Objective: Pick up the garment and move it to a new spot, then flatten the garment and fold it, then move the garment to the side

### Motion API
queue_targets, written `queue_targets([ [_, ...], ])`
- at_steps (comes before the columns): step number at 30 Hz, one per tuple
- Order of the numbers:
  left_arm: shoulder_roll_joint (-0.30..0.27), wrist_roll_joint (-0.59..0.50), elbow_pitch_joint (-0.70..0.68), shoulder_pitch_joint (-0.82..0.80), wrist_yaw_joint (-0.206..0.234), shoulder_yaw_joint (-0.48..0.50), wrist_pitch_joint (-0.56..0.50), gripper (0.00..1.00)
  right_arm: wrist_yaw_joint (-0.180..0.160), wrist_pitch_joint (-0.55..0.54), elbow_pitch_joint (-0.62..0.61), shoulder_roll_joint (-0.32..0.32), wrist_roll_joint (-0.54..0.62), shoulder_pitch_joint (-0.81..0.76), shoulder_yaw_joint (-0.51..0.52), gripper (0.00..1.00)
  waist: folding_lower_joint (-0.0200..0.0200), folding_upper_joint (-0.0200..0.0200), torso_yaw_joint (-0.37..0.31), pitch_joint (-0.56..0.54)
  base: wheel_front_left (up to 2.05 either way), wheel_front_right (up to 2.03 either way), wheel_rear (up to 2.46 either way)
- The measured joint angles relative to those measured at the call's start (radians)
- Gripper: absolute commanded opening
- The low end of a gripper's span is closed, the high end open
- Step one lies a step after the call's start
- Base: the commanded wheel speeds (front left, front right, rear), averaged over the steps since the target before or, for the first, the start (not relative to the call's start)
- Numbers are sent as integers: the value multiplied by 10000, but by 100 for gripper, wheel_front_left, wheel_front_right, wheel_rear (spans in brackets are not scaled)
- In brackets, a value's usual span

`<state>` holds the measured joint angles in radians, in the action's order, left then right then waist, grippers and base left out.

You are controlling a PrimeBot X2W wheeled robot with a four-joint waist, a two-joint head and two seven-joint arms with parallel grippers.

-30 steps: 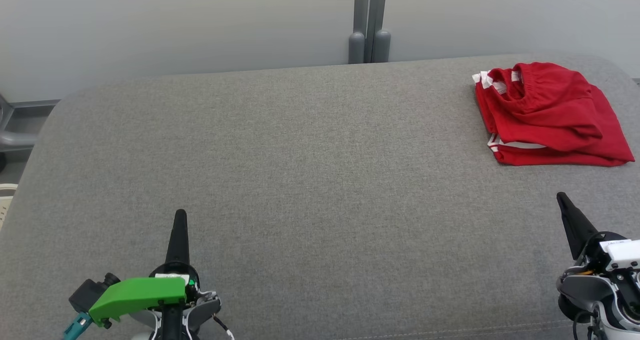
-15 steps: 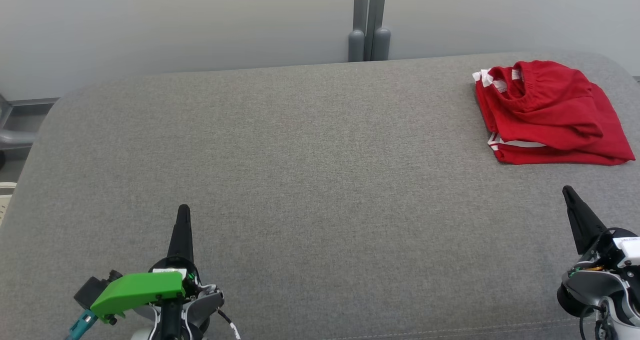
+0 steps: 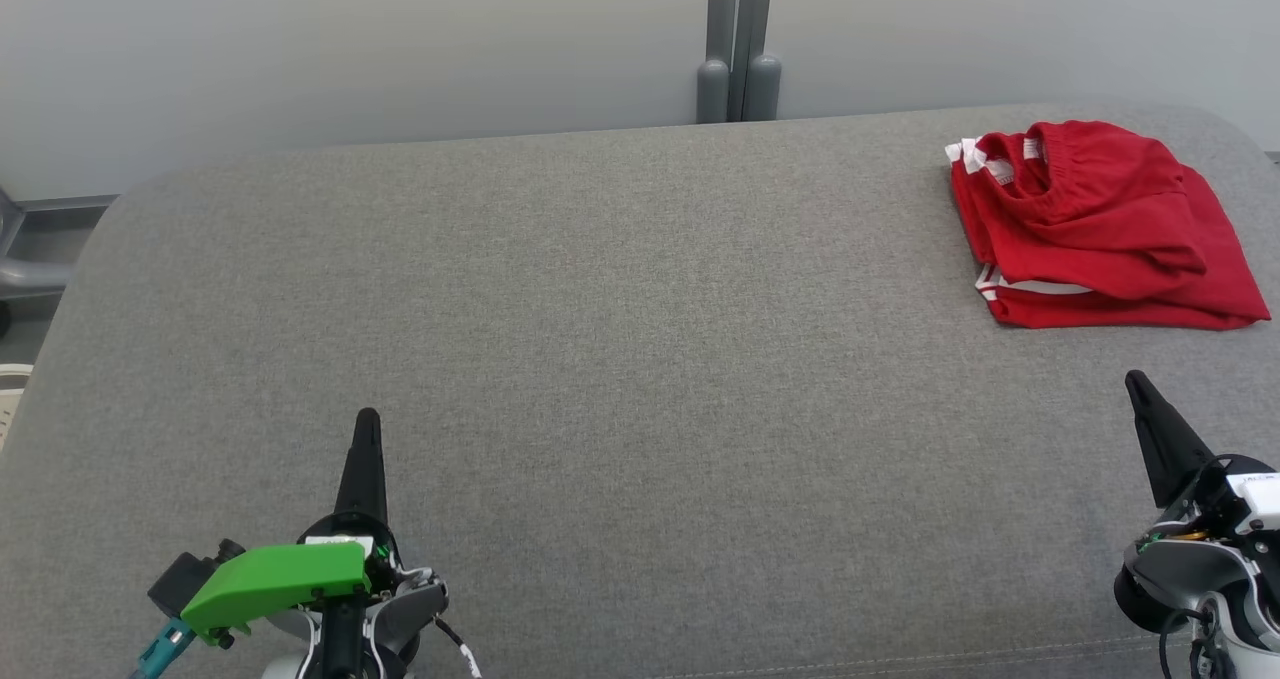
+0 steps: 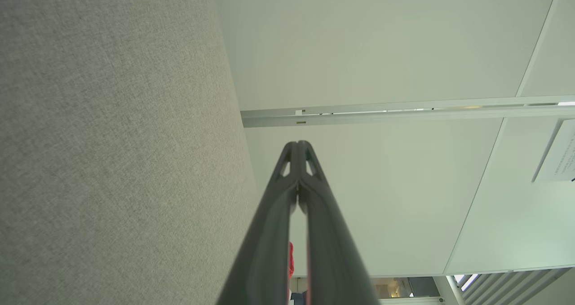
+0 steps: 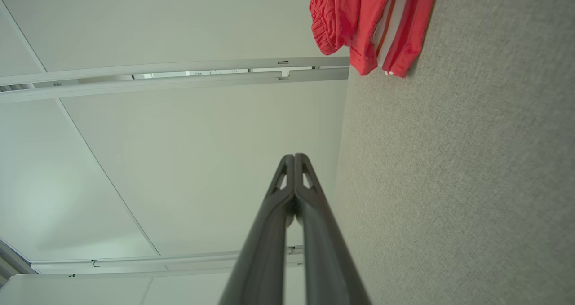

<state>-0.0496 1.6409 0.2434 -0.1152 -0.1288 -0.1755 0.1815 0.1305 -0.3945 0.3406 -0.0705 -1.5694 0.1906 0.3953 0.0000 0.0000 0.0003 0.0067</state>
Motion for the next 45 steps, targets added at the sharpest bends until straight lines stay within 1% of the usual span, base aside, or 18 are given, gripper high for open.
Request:
queue_targets([
  [45,0,0,0,-2,0,0,0,0,0,-2,2,6,2,5,21,0,0,0,0,0,0,0,0],
])
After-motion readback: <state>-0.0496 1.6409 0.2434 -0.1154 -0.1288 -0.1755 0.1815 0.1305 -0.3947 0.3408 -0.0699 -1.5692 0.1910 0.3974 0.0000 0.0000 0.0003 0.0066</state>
